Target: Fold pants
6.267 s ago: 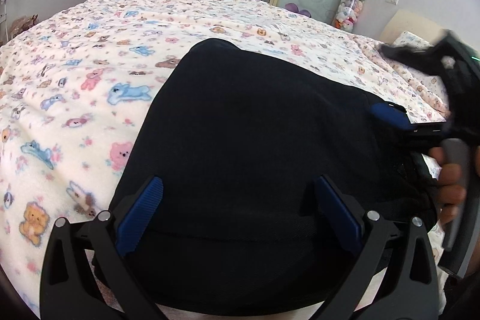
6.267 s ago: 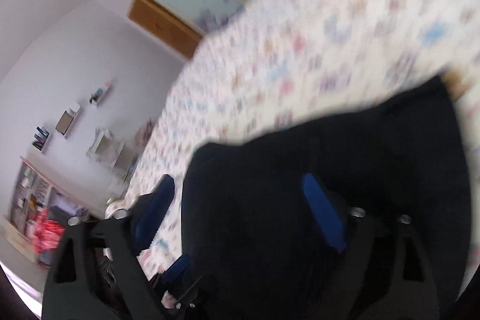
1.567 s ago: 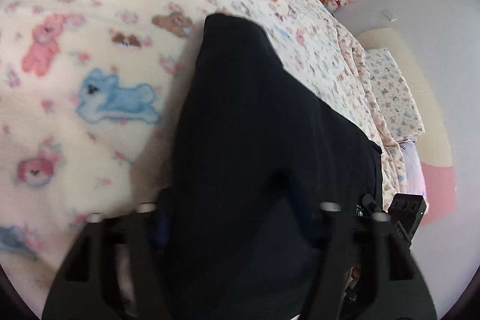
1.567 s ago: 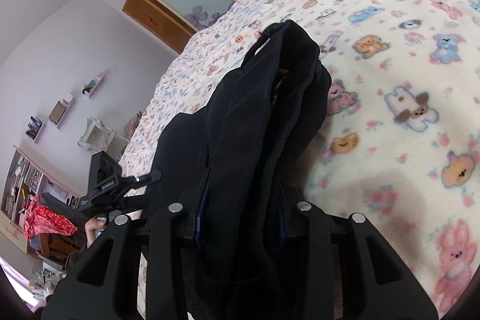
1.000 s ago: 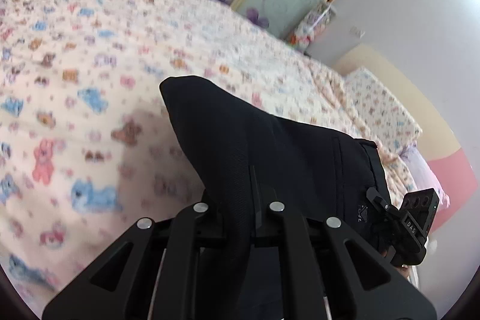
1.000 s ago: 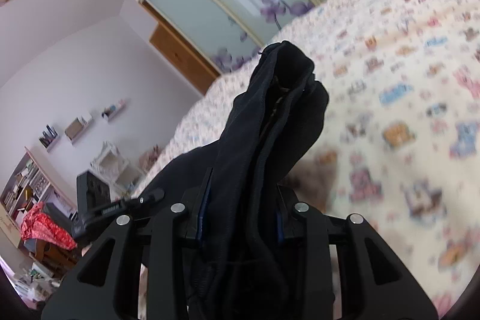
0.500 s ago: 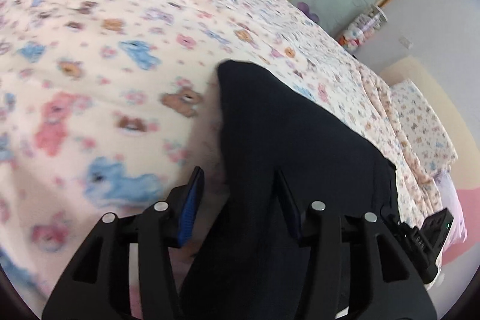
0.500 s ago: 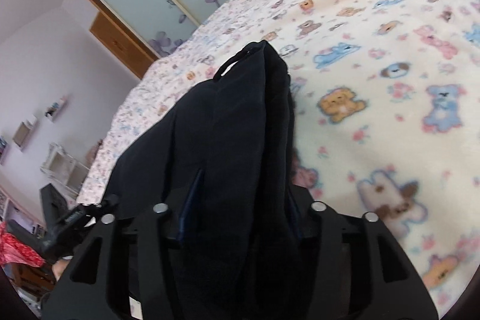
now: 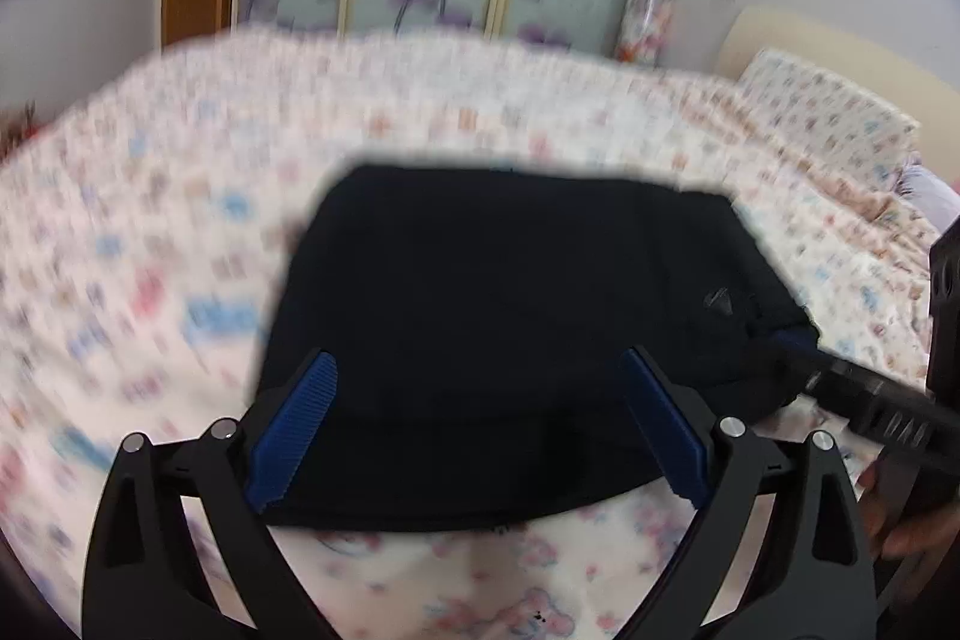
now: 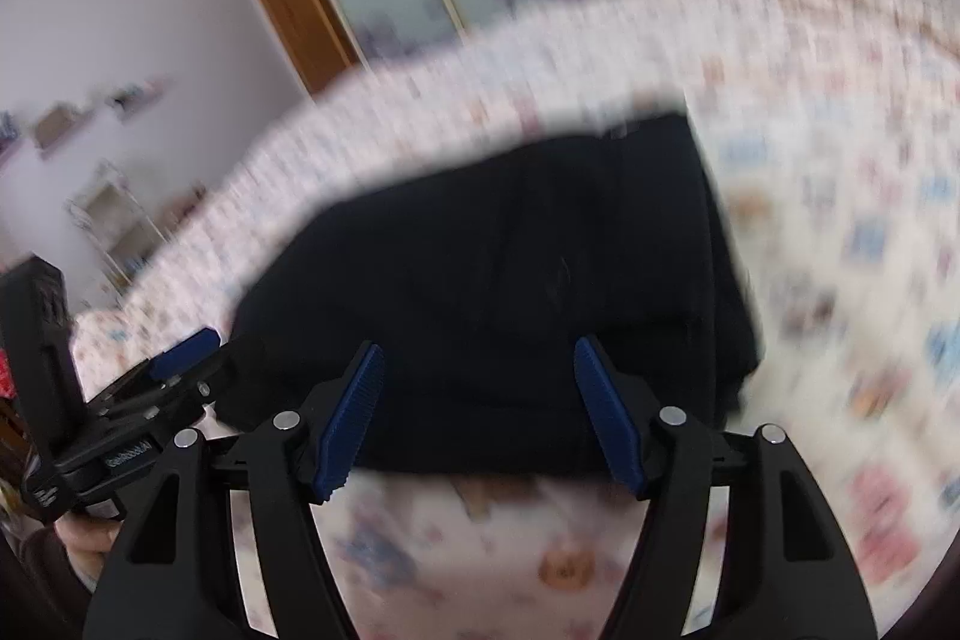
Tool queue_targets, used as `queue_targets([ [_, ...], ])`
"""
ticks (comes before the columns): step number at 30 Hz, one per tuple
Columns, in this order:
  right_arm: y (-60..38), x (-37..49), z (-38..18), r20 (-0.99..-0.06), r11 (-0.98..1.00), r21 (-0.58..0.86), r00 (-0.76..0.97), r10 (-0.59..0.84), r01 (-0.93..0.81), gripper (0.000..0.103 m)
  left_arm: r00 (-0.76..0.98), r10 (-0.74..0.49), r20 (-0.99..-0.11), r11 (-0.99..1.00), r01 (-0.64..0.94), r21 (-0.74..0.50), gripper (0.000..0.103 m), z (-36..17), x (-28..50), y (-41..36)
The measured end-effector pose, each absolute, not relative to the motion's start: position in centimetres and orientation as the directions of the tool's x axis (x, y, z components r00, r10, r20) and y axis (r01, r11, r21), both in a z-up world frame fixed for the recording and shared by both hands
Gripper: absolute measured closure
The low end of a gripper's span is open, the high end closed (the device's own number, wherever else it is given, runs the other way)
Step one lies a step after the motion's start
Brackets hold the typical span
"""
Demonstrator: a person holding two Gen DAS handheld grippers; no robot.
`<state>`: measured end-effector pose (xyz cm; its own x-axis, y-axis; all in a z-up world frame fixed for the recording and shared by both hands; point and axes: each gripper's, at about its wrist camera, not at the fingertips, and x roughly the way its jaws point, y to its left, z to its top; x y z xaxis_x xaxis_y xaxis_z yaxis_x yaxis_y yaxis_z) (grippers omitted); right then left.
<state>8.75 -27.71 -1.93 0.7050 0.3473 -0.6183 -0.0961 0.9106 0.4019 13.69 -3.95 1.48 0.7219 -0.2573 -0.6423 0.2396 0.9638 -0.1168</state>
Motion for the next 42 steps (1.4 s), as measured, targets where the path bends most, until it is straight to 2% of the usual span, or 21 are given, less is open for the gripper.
queue_targets([
  [2,-27.6,8.9,-2.5,-0.615,0.910,0.400,0.706,0.351,-0.104,0.035,0.663,-0.259,-0.702,0.963,0.234,-0.134,0.008,-1.0,15.1,-3.9],
  [5,-28.8,8.4,-2.6,-0.567,0.871,0.478,0.716,0.407,-0.116,0.035,0.656,-0.274,-0.703,0.960,0.233,-0.157,0.004,-1.6,15.3,-3.6],
  [8,-29.5,6.3,-1.5,-0.521,0.853,0.509,0.749,0.410,-0.113,0.035,0.683,-0.245,-0.688,0.966,0.236,-0.109,0.003,-1.0,13.6,-3.7],
  [11,-28.4,3.1,0.0,-0.522,0.901,0.424,0.788,0.327,-0.092,0.018,0.740,-0.189,-0.646,0.973,0.228,-0.024,0.002,0.3,10.2,-4.0],
  [13,-27.4,0.9,0.4,-0.532,0.930,0.356,0.797,0.285,-0.095,0.014,0.778,-0.141,-0.612,0.978,0.207,0.038,0.002,1.0,7.3,-3.7],
  [14,-26.5,-0.3,0.4,-0.543,0.945,0.314,0.801,0.254,-0.087,0.009,0.787,-0.123,-0.604,0.979,0.198,0.058,0.002,1.2,6.1,-3.6],
  [19,-23.8,-5.0,0.0,-0.545,0.988,0.155,0.834,0.089,-0.004,0.002,0.803,-0.054,-0.594,0.987,0.135,0.092,0.002,1.3,1.4,-3.0],
  [23,-23.1,-6.7,-0.4,-0.509,0.995,0.090,0.861,0.000,0.053,0.001,0.813,-0.053,-0.580,0.988,0.126,0.086,0.002,0.1,-0.3,-2.3],
  [26,-23.2,-6.6,-0.5,-0.488,0.992,0.068,0.871,-0.058,0.104,0.001,0.823,0.011,-0.568,0.984,0.093,0.154,0.002,-1.1,-0.3,-2.4],
  [30,-22.6,-7.1,-0.2,-0.419,0.989,0.019,0.899,-0.126,0.147,0.001,0.828,0.023,-0.561,0.978,0.098,0.186,0.002,-1.5,-0.2,-3.1],
  [33,-22.7,-7.3,-0.1,-0.385,0.986,0.035,0.913,-0.136,0.162,0.001,0.835,0.024,-0.550,0.977,0.098,0.190,0.002,-1.6,-0.2,-3.2],
  [42,-22.8,-6.3,-0.9,-0.413,0.982,0.051,0.899,-0.143,0.180,0.001,0.837,0.040,-0.546,0.985,0.059,0.163,0.002,-1.4,0.2,-3.0],
])
